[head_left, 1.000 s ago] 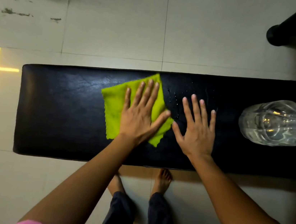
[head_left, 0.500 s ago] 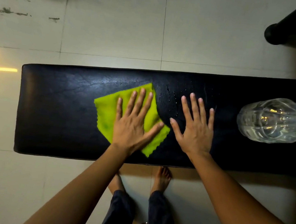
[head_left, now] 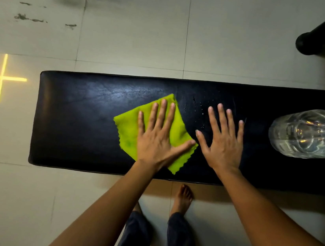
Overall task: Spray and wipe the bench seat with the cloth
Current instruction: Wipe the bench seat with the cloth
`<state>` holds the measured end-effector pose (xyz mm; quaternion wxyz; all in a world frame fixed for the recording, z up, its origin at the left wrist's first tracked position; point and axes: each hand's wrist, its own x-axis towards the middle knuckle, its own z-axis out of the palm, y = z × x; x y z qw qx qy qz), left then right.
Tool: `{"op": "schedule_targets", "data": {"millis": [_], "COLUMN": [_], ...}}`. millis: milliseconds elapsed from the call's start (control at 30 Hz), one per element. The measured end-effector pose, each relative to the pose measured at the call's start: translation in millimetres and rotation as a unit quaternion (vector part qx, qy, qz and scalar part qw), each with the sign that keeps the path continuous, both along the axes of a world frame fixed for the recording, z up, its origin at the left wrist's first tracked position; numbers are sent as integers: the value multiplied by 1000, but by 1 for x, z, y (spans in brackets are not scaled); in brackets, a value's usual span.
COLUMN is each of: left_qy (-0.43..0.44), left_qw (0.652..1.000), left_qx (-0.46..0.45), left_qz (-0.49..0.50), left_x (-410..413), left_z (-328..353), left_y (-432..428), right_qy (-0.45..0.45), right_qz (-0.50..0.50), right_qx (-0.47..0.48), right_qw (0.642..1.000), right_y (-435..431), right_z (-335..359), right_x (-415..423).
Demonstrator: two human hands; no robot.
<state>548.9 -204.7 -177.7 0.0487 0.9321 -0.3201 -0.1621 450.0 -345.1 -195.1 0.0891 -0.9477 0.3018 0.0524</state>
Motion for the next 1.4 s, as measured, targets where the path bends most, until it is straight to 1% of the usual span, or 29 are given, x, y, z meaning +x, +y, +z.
{"op": "schedule_targets", "data": {"millis": [67, 133, 200, 233, 300, 333, 433, 533, 633, 700, 767, 800, 900, 1000, 1067, 1167, 1300, 1333, 1400], "left_qy": [26, 49, 28, 15, -2, -3, -25, -42, -49, -52, -57, -60, -59, -53, -43, -35, -40, -42, -45], "left_qw": [999, 996, 993, 990, 986, 985, 988, 988, 987, 987, 986, 986, 987, 988, 988, 989, 989, 989, 988], "left_qx": [-25, -72, -114, -120, -100, -81, -34, -21, -30, -35, -37, -37, -31, -25, -22, -18, -12, -11, -10], "left_qz": [-30, -27, 32, 73, 136, 151, 151, 149, 151, 150, 150, 149, 145, 144, 146, 143, 142, 141, 145], "left_x": [8, 27, 54, 69, 95, 104, 112, 110, 112, 112, 111, 111, 111, 108, 110, 110, 110, 110, 111], "left_z": [6, 15, 19, 18, 12, 7, -6, -10, -12, -15, -17, -17, -17, -14, -12, -9, -12, -12, -13], "left_y": [6, 18, 40, 55, 90, 103, 124, 124, 127, 128, 127, 126, 125, 127, 127, 126, 125, 124, 125], "right_qy": [1, 6, 13, 13, 3, -10, -76, -115, -75, -38, -24, -20, -16, -11, 2, 15, 16, 13, 6], "right_qz": [-1, 3, 5, 5, 0, -15, -71, -66, -56, -103, -142, -139, -83, -14, 14, -14, -99, -104, -78], "right_qx": [1, 3, 17, 30, 57, 65, 41, 15, 21, 17, 8, 3, -21, -27, -21, -14, 3, 0, -12], "right_qw": [1000, 1000, 1000, 999, 998, 998, 994, 991, 995, 994, 989, 990, 996, 999, 1000, 1000, 995, 995, 997], "right_y": [0, 0, -3, -4, -3, -1, 25, 78, 139, 160, 158, 153, 144, 149, 148, 123, 75, 73, 84], "right_z": [2, 3, 4, 6, 12, 16, 29, 37, 32, 22, 10, 5, -3, 0, 3, 8, 9, 8, 6], "right_x": [0, 0, 0, -1, 2, 4, 21, 51, 86, 105, 119, 122, 116, 94, 75, 68, 107, 111, 103]}}
